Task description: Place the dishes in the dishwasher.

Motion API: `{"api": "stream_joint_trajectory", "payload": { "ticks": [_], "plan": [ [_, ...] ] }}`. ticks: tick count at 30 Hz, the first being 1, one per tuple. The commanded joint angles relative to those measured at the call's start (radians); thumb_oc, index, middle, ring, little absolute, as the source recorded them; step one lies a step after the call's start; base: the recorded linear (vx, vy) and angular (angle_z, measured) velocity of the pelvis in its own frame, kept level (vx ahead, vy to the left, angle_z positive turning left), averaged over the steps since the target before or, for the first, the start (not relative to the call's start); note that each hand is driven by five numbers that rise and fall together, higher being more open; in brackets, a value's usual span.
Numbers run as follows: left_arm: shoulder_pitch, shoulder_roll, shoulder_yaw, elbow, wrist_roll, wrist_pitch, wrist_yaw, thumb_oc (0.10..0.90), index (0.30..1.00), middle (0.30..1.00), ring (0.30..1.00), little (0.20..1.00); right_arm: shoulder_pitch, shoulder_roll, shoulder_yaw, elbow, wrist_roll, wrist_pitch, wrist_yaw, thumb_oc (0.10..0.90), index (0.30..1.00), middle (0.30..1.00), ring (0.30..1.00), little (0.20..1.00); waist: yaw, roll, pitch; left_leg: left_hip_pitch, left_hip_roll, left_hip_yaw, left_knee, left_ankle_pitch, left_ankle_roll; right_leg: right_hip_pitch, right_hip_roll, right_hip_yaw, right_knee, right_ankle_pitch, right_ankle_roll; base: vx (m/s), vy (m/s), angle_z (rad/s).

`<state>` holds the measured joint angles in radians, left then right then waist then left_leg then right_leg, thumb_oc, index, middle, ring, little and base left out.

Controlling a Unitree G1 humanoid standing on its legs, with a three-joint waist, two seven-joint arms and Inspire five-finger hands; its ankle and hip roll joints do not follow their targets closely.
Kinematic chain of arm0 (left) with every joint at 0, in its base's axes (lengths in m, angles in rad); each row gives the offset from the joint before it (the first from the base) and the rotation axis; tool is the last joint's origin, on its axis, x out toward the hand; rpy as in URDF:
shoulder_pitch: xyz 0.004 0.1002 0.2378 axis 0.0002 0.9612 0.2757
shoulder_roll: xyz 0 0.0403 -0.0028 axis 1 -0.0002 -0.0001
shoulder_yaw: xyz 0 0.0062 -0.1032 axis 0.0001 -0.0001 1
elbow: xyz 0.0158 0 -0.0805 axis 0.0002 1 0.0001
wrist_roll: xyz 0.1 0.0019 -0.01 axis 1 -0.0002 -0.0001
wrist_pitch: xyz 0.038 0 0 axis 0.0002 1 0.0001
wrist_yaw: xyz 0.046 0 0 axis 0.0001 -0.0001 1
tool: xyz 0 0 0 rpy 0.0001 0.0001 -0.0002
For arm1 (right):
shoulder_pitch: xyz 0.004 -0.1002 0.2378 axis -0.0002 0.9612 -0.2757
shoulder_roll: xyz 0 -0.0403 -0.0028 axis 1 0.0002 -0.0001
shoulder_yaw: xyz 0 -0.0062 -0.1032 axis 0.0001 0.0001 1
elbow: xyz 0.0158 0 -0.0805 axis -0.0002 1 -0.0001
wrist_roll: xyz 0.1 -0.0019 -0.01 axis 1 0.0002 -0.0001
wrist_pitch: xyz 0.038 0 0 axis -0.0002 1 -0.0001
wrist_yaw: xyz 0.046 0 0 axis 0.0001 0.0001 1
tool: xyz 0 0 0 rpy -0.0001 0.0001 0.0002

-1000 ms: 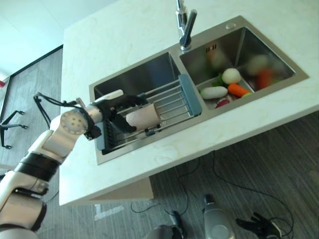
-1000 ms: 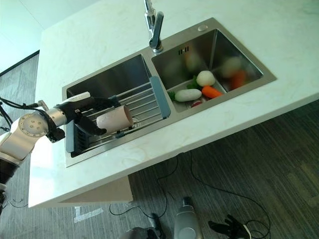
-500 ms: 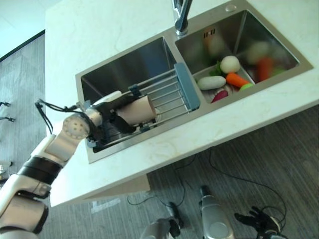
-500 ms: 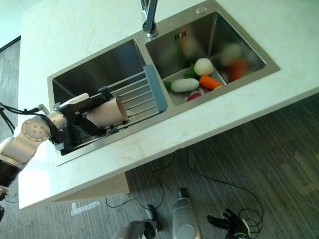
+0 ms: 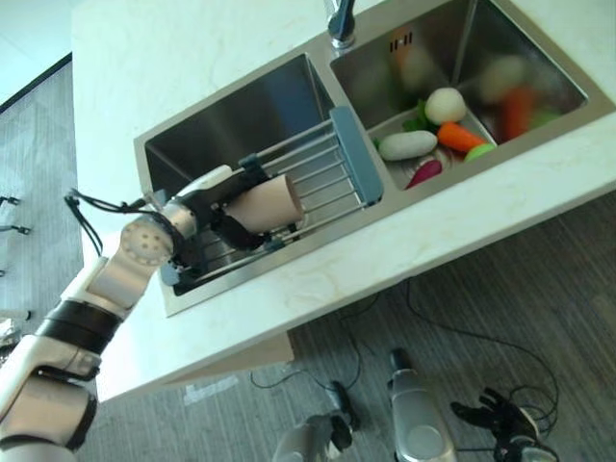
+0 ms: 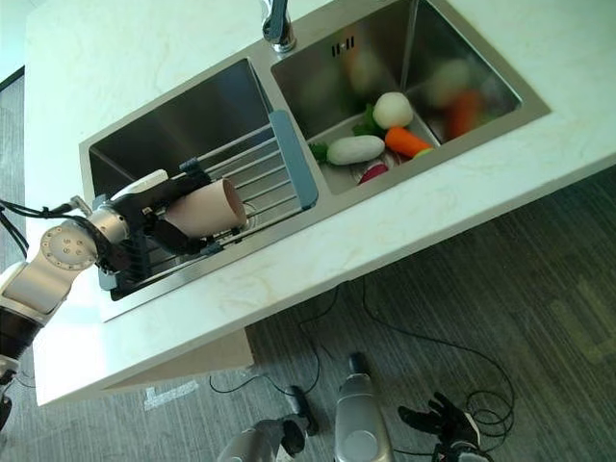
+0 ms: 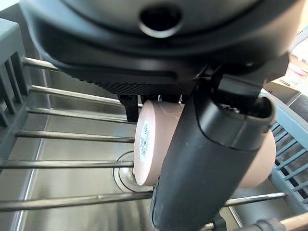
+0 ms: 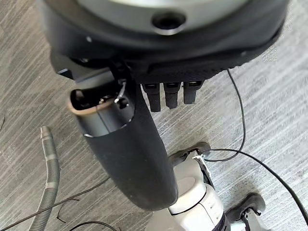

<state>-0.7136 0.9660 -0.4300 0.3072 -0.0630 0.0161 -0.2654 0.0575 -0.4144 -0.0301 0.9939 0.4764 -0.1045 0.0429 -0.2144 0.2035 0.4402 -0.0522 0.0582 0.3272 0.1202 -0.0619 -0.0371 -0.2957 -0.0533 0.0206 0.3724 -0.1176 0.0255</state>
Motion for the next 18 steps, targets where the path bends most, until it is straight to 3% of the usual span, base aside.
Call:
{"api": "stream_joint_trajectory", "payload": {
  "ticks": [1,6,9,12,13,18],
  "plan": [
    [-0.045,0.019,0.055,0.003,-0.008,-0.054,-0.010,0.400,0.300,0.300,0.300,0.300,0.039,-0.023,0.003,-0.006,0.027,-0.022,-0.006,0.800,0.900,0.900,0.900,0.900,-0.012,-0.040,-0.055,-0.103,-0.009,-0.068,0.180,-0.194,0.036,0.061,-0.102,-0.062,-0.072,-0.045,0.115,0.00,0.000,0.00],
    [-0.067,0.027,0.025,-0.025,-0.010,-0.082,-0.020,0.400,0.300,0.300,0.300,0.300,0.045,-0.020,0.000,-0.005,0.017,-0.024,-0.010,0.800,0.900,0.900,0.900,0.900,-0.018,-0.044,-0.065,-0.091,0.001,-0.051,0.180,-0.194,0.035,0.072,-0.105,-0.071,-0.072,-0.049,0.114,-0.01,0.004,0.00],
    [-0.047,0.014,0.067,-0.054,-0.055,-0.100,0.100,0.400,0.300,0.300,0.300,0.300,0.059,0.006,-0.005,0.018,-0.011,-0.037,-0.023,0.800,0.900,0.900,0.900,0.900,-0.009,-0.053,-0.105,-0.064,0.011,-0.045,0.180,-0.202,0.034,0.105,-0.105,-0.093,-0.072,-0.066,0.108,-0.04,-0.009,0.08],
    [0.053,-0.016,0.176,-0.106,-0.077,-0.182,0.240,0.400,0.300,0.300,0.300,0.300,0.055,0.039,0.006,0.057,-0.048,-0.031,-0.038,0.800,0.900,0.900,0.900,0.900,0.027,-0.071,-0.154,-0.032,0.014,-0.060,0.180,-0.211,0.037,0.154,-0.102,-0.126,-0.072,-0.093,0.094,-0.01,-0.091,0.23],
    [0.163,-0.053,0.295,-0.161,-0.114,-0.262,0.398,0.400,0.300,0.300,0.300,0.300,0.049,0.061,0.027,0.082,-0.082,-0.023,-0.044,0.800,0.900,0.900,0.900,0.900,0.071,-0.086,-0.188,-0.012,0.008,-0.093,0.180,-0.220,0.041,0.189,-0.095,-0.150,-0.072,-0.117,0.081,0.00,-0.184,0.40],
    [0.328,-0.109,0.443,-0.228,-0.040,-0.358,0.534,0.400,0.300,0.300,0.300,0.300,0.045,0.074,0.052,0.109,-0.147,-0.011,-0.026,0.800,0.900,0.900,0.900,0.900,0.128,-0.104,-0.209,0.008,0.008,-0.137,0.180,-0.220,0.038,0.232,-0.083,-0.187,-0.072,-0.147,0.060,-0.01,-0.167,0.38]
  ]
}}
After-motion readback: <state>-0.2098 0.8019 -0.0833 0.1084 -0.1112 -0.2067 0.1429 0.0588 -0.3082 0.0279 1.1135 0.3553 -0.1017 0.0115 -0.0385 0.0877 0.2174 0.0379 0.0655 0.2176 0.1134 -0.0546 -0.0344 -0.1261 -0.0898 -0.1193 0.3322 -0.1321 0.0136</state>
